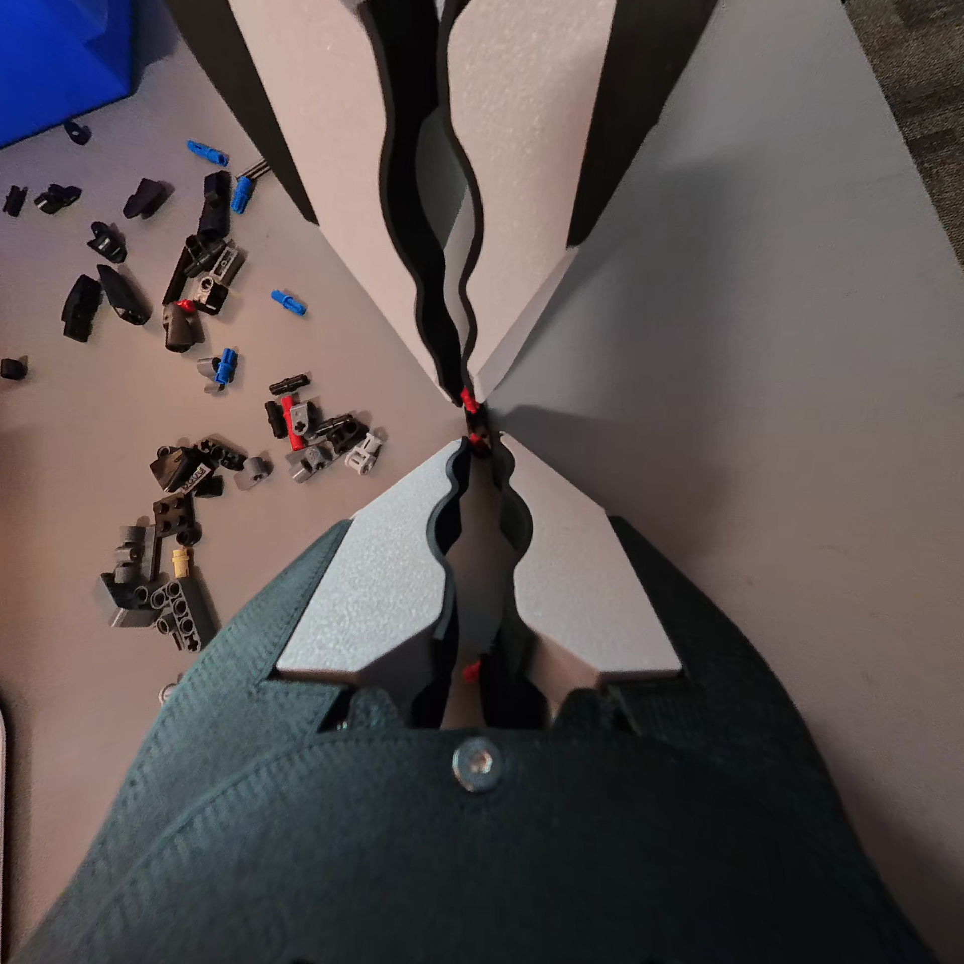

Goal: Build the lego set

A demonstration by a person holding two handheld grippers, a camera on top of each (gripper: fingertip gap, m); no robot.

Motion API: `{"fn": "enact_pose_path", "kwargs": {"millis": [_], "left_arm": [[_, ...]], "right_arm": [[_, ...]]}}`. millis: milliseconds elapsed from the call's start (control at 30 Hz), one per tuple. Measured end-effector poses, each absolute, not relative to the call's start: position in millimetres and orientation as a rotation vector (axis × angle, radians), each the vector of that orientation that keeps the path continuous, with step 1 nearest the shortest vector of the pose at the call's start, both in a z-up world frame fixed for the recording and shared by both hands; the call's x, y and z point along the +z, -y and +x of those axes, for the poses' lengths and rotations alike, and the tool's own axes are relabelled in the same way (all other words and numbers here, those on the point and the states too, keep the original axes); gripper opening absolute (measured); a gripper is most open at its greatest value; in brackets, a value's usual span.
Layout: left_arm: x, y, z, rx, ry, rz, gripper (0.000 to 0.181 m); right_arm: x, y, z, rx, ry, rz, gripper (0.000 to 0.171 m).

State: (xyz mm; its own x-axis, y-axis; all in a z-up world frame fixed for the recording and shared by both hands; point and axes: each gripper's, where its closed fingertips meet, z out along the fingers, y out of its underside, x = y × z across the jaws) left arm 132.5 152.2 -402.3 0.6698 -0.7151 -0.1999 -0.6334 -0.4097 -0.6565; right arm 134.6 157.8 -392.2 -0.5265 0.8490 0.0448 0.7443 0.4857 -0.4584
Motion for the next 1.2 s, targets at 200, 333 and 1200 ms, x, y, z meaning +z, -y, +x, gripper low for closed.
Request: {"fn": "enact_pose_path", "kwargs": {"millis": [200, 333, 1200], "left_arm": [[-402.4, -152.0, 132.7, -0.158, -1.034, -2.151, 0.006], [-402.4, -151.9, 132.6, -0.162, -1.034, -2.150, 0.006], [-402.2, -151.9, 132.8, -0.181, -1.022, -2.146, 0.006]], "right_arm": [[-392.6, -158.0, 135.0, 0.566, 2.493, -1.347, 0.000], [-393.7, -159.8, 137.1, 0.553, 2.513, -1.346, 0.000], [-393.5, -156.2, 133.8, 0.451, 2.615, -1.191, 0.000]]}}
